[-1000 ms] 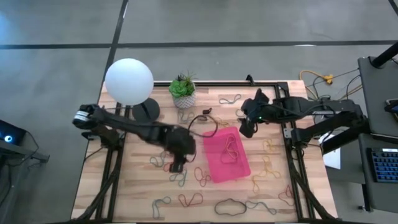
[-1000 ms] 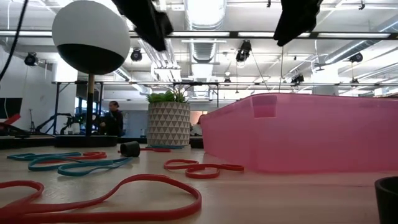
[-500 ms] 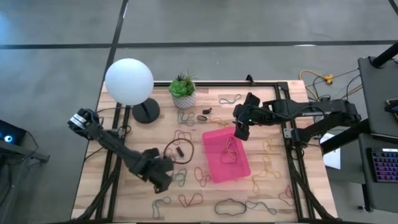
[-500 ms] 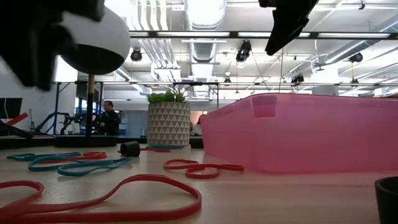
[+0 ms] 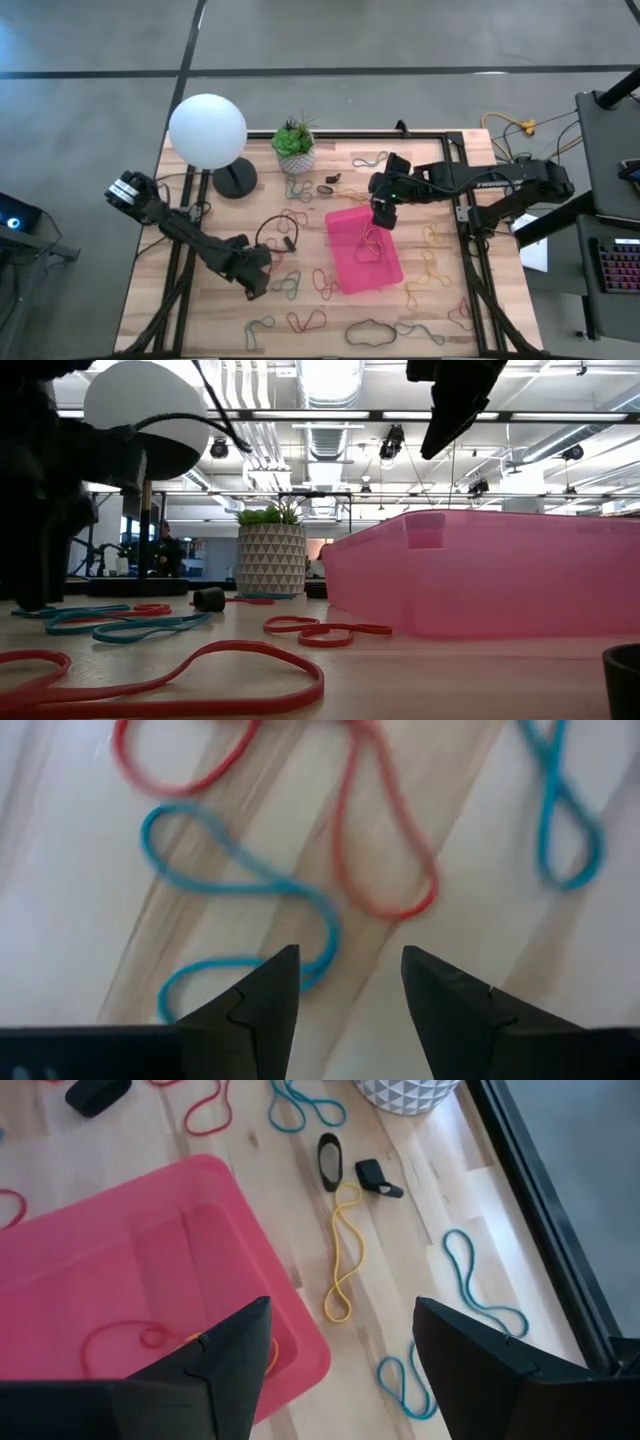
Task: Pick and place rubber bands into bin
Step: Put the blue rubber band into the red bin
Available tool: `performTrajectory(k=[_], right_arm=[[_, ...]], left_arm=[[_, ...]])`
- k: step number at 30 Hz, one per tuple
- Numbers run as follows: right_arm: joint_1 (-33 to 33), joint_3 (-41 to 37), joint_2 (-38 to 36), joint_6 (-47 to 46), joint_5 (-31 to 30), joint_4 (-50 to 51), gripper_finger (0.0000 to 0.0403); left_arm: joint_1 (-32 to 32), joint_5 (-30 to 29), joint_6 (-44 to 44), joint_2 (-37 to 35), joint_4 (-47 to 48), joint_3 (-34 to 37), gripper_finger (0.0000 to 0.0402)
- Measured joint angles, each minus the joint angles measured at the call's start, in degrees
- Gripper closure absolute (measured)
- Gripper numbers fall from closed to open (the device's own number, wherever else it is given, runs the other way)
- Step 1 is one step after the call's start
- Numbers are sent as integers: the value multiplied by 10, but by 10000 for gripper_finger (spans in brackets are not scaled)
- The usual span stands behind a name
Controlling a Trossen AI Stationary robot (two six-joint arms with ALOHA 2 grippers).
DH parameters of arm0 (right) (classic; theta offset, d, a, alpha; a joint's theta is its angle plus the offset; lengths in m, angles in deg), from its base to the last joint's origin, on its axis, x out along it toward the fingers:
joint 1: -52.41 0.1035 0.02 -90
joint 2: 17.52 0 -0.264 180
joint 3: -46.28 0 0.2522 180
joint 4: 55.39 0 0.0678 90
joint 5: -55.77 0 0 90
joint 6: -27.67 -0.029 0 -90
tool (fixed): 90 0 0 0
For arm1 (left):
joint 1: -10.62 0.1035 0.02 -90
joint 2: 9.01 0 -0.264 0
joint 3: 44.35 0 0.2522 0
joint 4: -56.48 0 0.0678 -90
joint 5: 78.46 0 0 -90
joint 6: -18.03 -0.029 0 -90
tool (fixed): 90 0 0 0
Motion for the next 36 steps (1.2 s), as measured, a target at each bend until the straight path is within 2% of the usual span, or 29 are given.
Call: performTrajectory(k=[10,15,21,25,31,33,36], right_arm=[[0,-8,-2,-10,-2,-5,172],[0,-24,-2,-19,-2,-10,172],[0,-45,-2,-44,-2,-13,172],[0,-55,-3,-52,-2,-15,172],[0,-58,-3,-55,-2,-18,172],[0,-58,-3,-55,-2,-20,172],[0,-58,-4,-55,-2,-21,172]], left_arm=[[14,2,-12,-95,-112,100,240],[15,5,-85,-80,-159,103,240],[18,1,-83,-30,-163,101,247],[22,2,-70,-17,-161,104,287],[21,8,-68,-12,-169,114,382],[22,10,-61,-6,-171,118,395],[28,22,-44,1,-176,117,396]])
